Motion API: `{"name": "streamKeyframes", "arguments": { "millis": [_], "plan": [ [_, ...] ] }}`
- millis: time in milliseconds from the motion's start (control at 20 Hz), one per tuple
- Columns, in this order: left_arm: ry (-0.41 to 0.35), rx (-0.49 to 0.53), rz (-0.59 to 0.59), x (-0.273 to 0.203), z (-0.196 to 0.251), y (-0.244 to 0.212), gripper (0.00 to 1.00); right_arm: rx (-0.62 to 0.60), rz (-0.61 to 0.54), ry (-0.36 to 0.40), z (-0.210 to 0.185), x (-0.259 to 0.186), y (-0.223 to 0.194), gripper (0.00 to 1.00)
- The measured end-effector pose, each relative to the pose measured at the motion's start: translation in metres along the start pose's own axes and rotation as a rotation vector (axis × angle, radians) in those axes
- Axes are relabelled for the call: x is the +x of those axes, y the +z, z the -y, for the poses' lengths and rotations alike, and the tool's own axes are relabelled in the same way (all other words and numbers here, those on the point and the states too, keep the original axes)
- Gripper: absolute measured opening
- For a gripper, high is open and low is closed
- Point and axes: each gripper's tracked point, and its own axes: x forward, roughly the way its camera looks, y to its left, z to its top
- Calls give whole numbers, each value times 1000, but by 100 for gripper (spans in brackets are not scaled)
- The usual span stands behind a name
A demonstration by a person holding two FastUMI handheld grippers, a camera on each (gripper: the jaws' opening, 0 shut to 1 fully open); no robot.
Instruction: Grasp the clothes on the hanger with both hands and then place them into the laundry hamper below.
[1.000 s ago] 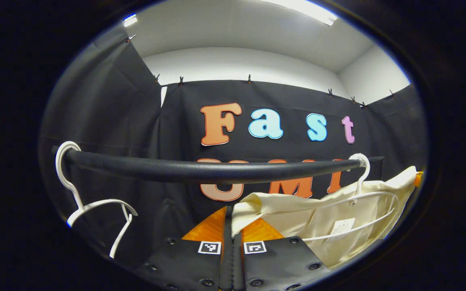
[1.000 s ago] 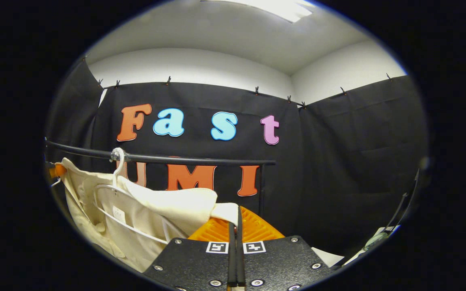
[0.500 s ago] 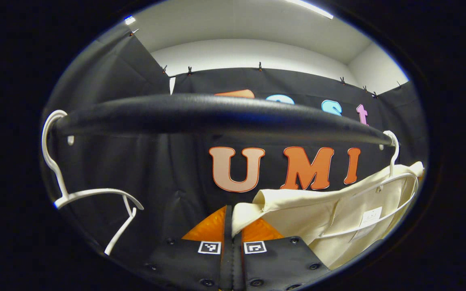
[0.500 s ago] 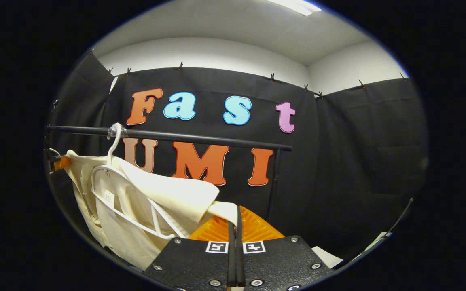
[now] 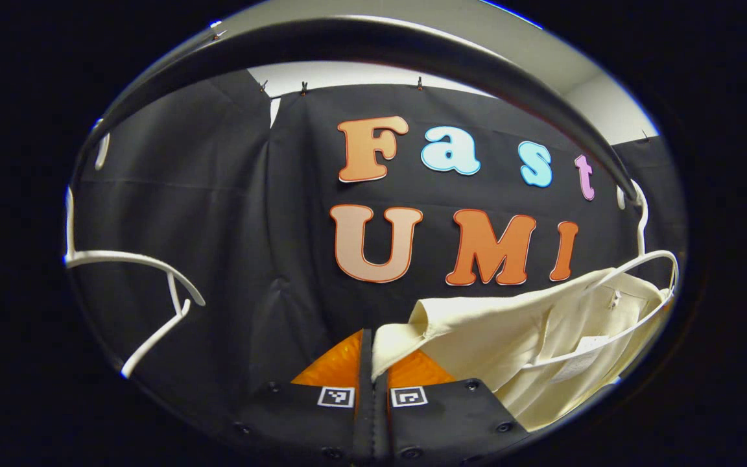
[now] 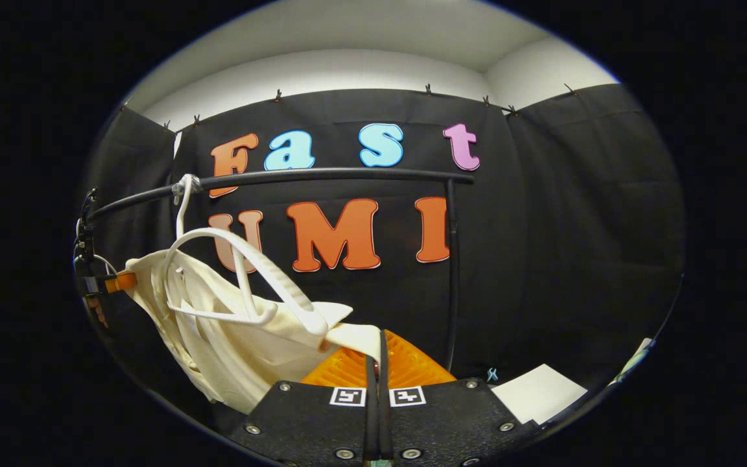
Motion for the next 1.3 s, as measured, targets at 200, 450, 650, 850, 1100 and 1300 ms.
{"name": "streamKeyframes", "arguments": {
  "millis": [200, 450, 650, 850, 1100, 1300],
  "plan": [
    [26, 21, -34, 6, -5, -19, 6, -12, -22, -4, -8, -10, -29, 0],
    [41, 57, -78, -6, -8, -56, 6, -41, -39, -17, -25, -21, -61, 0],
    [54, 30, -123, -12, -20, -74, 5, -76, -49, -14, -42, -26, -75, 0],
    [32, 54, -107, -26, -19, -74, 6, -65, -61, -12, -60, -31, -87, 0],
    [-8, 41, -123, -50, -11, -86, 7, -42, -92, 17, -91, -39, -109, 0],
    [-67, 5, -215, -59, 7, -125, 6, -28, -125, 45, -123, -39, -129, 0]
  ]
}}
